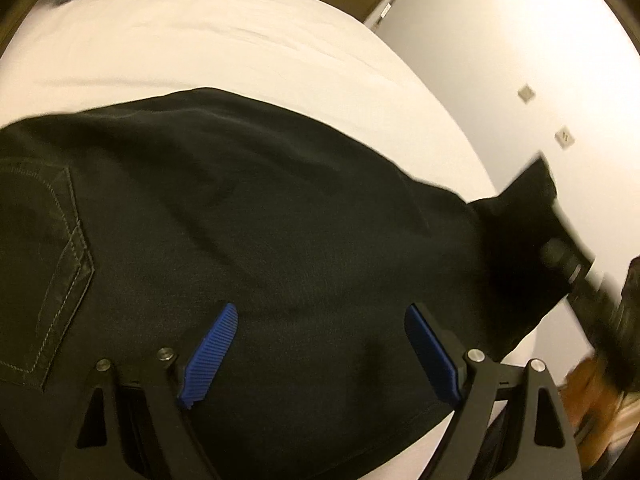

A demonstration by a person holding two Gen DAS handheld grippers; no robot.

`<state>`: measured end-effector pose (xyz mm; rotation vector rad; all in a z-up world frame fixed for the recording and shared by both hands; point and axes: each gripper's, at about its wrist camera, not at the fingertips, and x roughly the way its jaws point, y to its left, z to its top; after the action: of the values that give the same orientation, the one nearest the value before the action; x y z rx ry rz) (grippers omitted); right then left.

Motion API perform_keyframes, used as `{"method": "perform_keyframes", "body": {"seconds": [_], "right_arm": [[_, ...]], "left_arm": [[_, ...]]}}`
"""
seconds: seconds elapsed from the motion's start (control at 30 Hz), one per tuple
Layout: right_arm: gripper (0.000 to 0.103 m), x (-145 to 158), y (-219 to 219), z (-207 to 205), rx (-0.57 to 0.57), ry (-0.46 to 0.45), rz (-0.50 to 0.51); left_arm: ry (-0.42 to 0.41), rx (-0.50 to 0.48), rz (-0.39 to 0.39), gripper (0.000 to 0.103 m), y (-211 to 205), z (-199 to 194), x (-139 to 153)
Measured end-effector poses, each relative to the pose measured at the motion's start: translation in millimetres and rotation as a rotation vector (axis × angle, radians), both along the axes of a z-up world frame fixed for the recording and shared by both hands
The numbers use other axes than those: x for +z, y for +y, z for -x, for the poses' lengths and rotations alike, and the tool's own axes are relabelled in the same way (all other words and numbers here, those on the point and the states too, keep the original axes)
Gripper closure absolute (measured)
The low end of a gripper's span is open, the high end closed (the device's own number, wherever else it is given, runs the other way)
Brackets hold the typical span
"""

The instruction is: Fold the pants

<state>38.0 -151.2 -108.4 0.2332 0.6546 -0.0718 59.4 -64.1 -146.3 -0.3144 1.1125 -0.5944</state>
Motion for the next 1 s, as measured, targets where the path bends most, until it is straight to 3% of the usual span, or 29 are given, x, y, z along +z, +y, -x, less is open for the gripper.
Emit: {"method": "perform_keyframes", "body": {"seconds": [0.07,0.1,0.17,0.3,0.47,0.63,0.73,0.77,0.8,0.83,0.87,0.9,0.93,1.0], "right_arm": [[0.096,-27.3,53.7,-17.7,0.135,0.12,0.137],[0.096,-44.4,69.5,-24.4,0.168,0.174,0.153],[0.095,-65.8,81.8,-28.6,0.152,0.229,0.174],[0.095,-65.8,85.0,-33.2,0.14,0.201,0.216],[0.095,-45.7,102.5,-20.1,0.125,0.136,0.311],[0.095,-37.6,135.0,-3.3,0.148,0.099,0.419],[0.095,-38.7,158.4,3.1,0.194,0.087,0.478],[0.095,-39.2,165.9,5.6,0.212,0.082,0.489],[0.095,-39.4,174.0,8.2,0.231,0.077,0.502],[0.095,-39.2,179.7,9.8,0.245,0.072,0.511],[0.095,-39.1,187.1,13.1,0.262,0.069,0.52],[0.095,-39.4,193.6,15.9,0.273,0.067,0.53],[0.095,-39.3,198.3,20.2,0.28,0.063,0.54],[0.095,-39.2,205.6,24.0,0.305,0.057,0.554]], "left_arm": [[0.028,0.034,0.063,0.016,10.8,-1.6,1.0],[0.042,0.044,0.087,0.016,15.1,-2.5,1.0],[0.064,0.059,0.119,0.016,21.8,-3.7,1.4],[0.115,0.101,0.197,0.007,32.9,-8.4,1.9],[0.17,0.105,0.272,0.005,26.3,-21.3,5.3],[0.207,0.05,0.271,0.0,14.9,-39.4,10.3],[0.242,0.017,0.22,0.003,13.0,-50.8,7.6],[0.239,0.002,0.204,0.005,13.5,-54.3,8.7],[0.236,-0.016,0.194,0.022,13.5,-56.6,10.1],[0.236,-0.053,0.171,0.045,12.8,-59.9,12.1],[0.233,-0.079,0.139,0.057,12.8,-62.1,13.9],[0.22,-0.103,0.102,0.08,13.6,-64.0,16.8],[0.203,-0.117,0.072,0.094,15.0,-65.1,19.7],[0.166,-0.156,0.014,0.092,21.3,-70.0,28.2]]}}
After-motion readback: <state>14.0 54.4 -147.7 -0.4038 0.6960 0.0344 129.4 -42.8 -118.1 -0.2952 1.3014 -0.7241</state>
